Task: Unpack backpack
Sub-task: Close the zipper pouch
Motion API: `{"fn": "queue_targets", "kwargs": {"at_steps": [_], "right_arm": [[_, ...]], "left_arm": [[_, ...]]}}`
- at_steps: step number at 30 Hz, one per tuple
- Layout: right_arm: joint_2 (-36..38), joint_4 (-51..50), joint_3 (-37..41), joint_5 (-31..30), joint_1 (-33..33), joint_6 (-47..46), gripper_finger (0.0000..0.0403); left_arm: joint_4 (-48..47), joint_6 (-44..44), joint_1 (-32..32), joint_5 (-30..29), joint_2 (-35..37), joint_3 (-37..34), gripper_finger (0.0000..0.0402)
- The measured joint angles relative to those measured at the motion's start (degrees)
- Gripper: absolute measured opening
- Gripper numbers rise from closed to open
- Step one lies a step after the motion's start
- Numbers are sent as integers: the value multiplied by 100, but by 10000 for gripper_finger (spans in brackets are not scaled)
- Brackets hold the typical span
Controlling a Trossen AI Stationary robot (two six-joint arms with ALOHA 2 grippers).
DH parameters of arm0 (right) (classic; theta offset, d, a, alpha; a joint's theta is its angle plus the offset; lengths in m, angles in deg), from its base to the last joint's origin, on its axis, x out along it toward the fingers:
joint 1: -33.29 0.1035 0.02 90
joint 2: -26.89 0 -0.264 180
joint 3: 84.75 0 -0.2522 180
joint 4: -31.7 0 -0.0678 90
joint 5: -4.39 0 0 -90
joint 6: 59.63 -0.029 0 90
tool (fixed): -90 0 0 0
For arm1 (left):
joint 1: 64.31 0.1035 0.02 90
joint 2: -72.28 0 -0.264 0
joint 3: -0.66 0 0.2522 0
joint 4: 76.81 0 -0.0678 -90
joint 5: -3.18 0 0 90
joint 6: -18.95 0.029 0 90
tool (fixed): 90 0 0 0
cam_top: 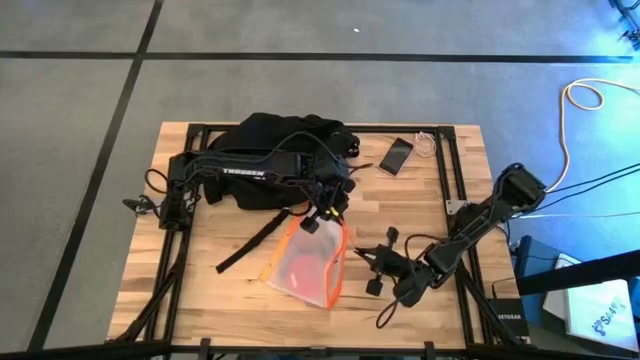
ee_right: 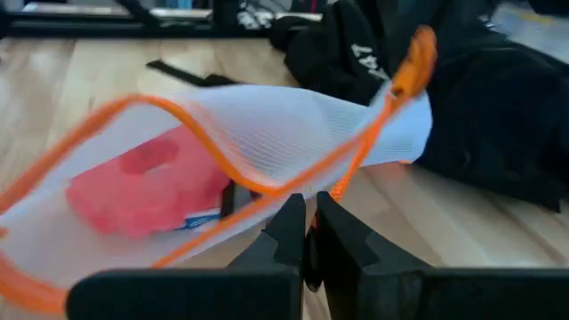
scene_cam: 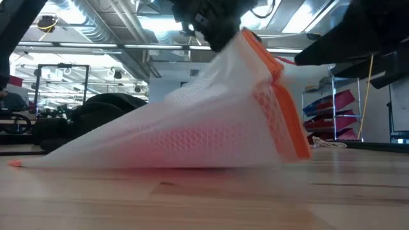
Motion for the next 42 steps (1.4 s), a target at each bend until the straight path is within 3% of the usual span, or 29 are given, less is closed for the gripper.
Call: {"fn": "queue_targets", "kwargs": {"at_steps": [5, 14, 26, 33, 42], "right_arm": [[-328, 649, -1, -215, -174, 175, 0], [-687, 2280, 14, 147, -397, 1330, 0], [-691, 2506, 19, -227, -404, 1745, 0], [-725, 2494, 42, 61, -359, 1759, 0], [-713, 2538, 34, -73, -380, 1733, 0]], "left_arm": [[-160, -235, 0, 130, 271, -4, 0], [-454, -242, 13, 221, 370, -4, 0], [-806, -459, 17, -63, 578, -2, 3], [-709, -585, 68, -367, 617, 40, 61], [-764, -519, 39, -320, 621, 32, 127]]}}
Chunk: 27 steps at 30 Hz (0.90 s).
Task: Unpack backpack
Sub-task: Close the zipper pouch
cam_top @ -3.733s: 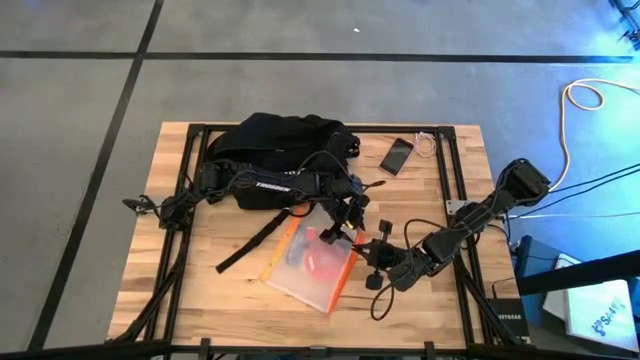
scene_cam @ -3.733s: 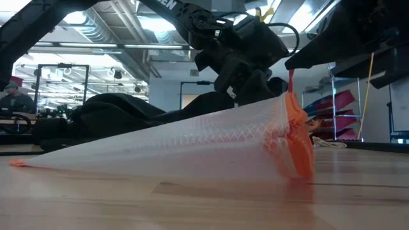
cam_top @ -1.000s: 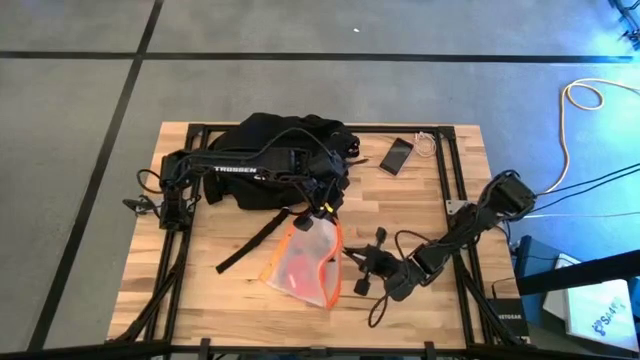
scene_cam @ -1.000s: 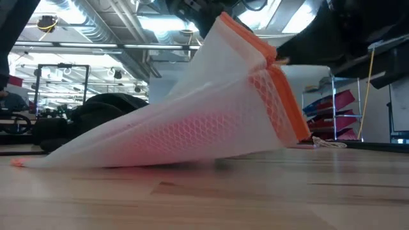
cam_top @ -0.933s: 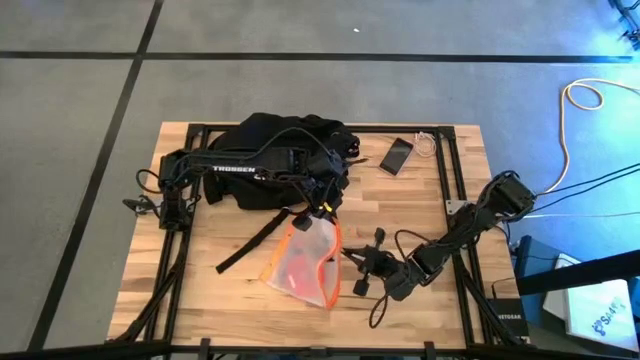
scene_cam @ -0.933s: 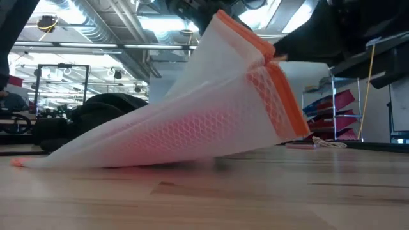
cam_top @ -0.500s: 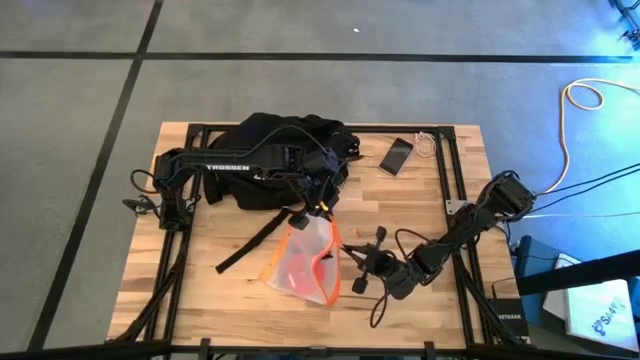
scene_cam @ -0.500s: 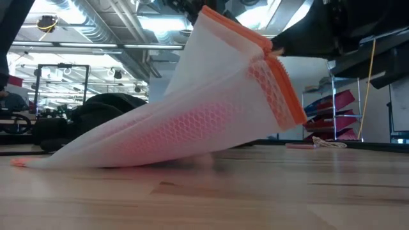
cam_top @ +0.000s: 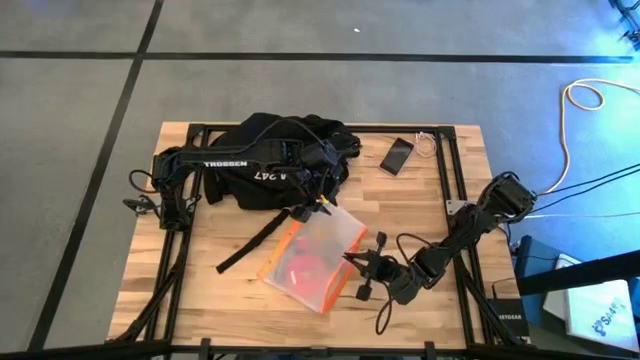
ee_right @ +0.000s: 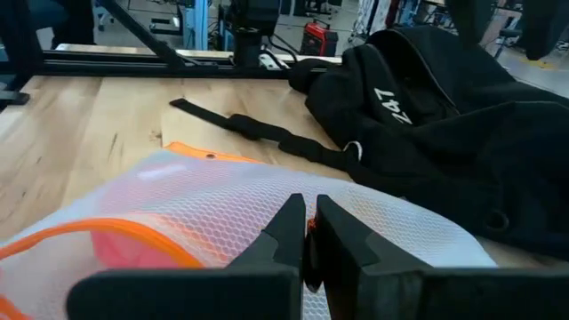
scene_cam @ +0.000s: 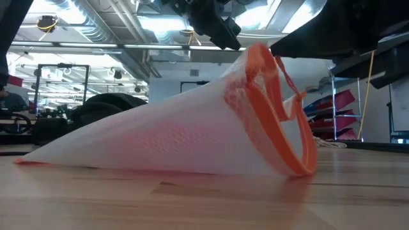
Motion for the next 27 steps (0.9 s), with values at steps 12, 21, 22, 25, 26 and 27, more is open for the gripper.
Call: {"fn": "queue_targets", "kwargs": {"at_steps": [12, 21, 22, 25, 26, 27], "right_arm": [[17, -205, -11, 742, 73, -72, 0], [17, -1349, -11, 1883, 451, -1821, 0], [17, -1449, -13, 2027, 450, -2025, 0], [17, -1679, -13, 2262, 443, -2447, 0], [20, -1739, -13, 2281, 437, -2533, 0], [20, -1794, -13, 2316, 437, -2573, 0]], "left_arm": [[-6, -20, -15, 48, -357, -51, 182], [692, -81, -284, 113, -1368, -102, 296], [864, -96, -326, 40, -1445, -100, 304], [1318, -88, -434, -224, -1591, -101, 319], [1458, -48, -458, -310, -1607, -101, 321], [1614, -16, -480, -361, -1609, -101, 322]]}}
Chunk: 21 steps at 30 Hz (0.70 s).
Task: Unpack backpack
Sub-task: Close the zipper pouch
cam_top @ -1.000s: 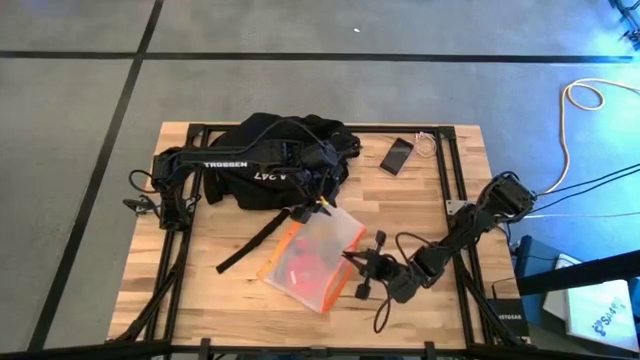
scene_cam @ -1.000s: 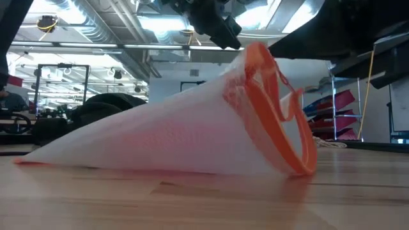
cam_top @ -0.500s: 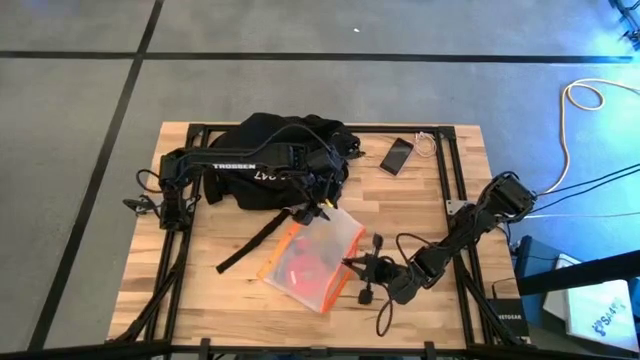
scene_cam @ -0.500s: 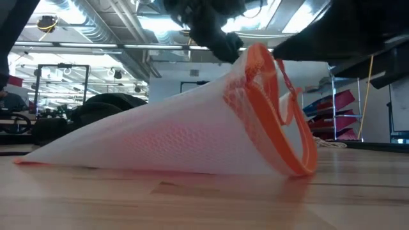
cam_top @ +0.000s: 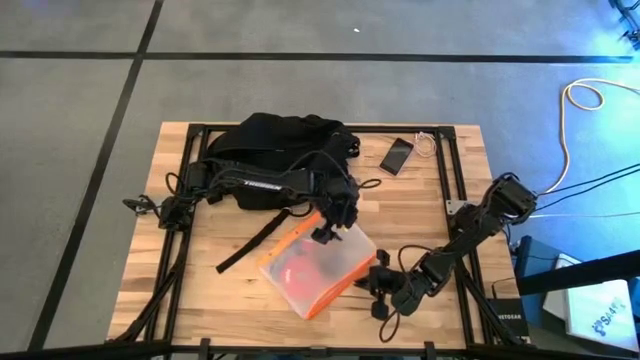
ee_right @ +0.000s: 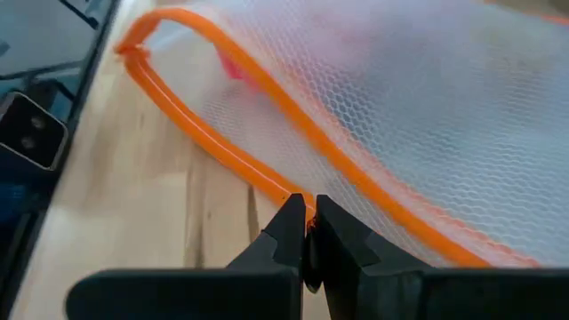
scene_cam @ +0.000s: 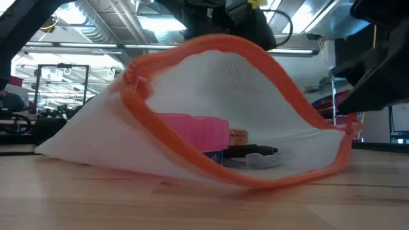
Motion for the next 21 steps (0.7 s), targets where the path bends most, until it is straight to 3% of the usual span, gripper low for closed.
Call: {"fn": "queue_targets", "kwargs": {"at_steps": [5, 13, 15, 19, 21], "right_arm": [[0, -194, -4, -475, 0, 18, 0], [2, -109, -4, -713, -7, 22, 0], [2, -66, -4, -713, -5, 22, 0], [7, 212, -2, -644, -7, 39, 0], [7, 231, -2, -630, -7, 46, 0]], "left_arm": [[679, -355, -6, 334, 7, 12, 323], [-71, -420, -338, 1033, 7, 10, 322], [-71, -456, -535, 738, 16, -28, 322], [180, -479, -1058, -722, 27, -380, 322], [281, -657, -1286, -931, 49, -571, 322]]}}
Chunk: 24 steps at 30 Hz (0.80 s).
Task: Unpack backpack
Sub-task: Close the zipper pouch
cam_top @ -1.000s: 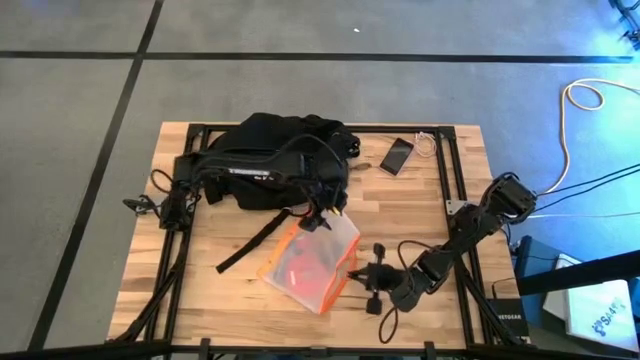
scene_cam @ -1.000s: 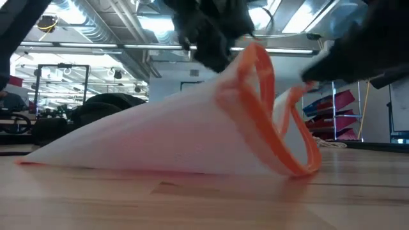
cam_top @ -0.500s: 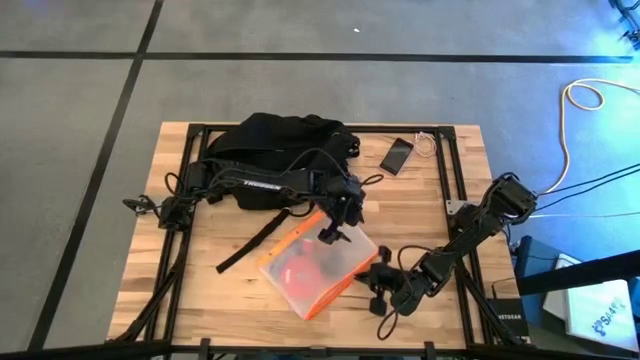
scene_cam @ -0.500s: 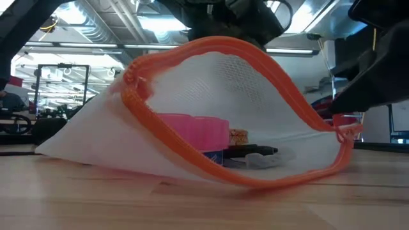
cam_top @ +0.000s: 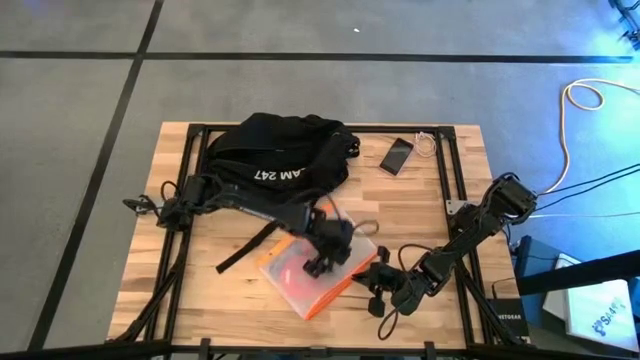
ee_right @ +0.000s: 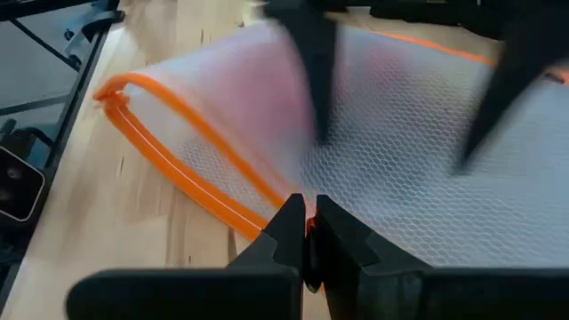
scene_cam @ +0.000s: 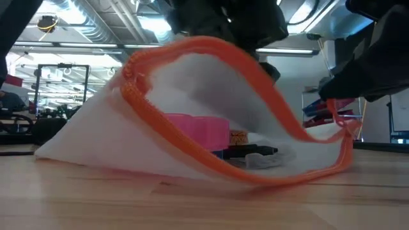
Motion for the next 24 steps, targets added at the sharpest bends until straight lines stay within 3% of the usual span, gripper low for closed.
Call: {"fn": "queue_targets", "kwargs": {"at_steps": [3, 9, 16, 24], "right_arm": [[-18, 17, 0, 14, 0, 16, 0], [-106, 227, 0, 148, -96, 191, 0], [-450, 924, 2, 1012, -462, 425, 0], [-934, 1183, -619, 1992, -809, 816, 0]], "left_arm": [[213, -446, -290, -107, 240, -433, 321], [1059, -1196, -709, -1127, 1272, -1678, 321], [2439, -2150, -1356, -1698, 2943, -3446, 321], [3289, -3033, -2561, -3082, 3188, -4669, 321]]}}
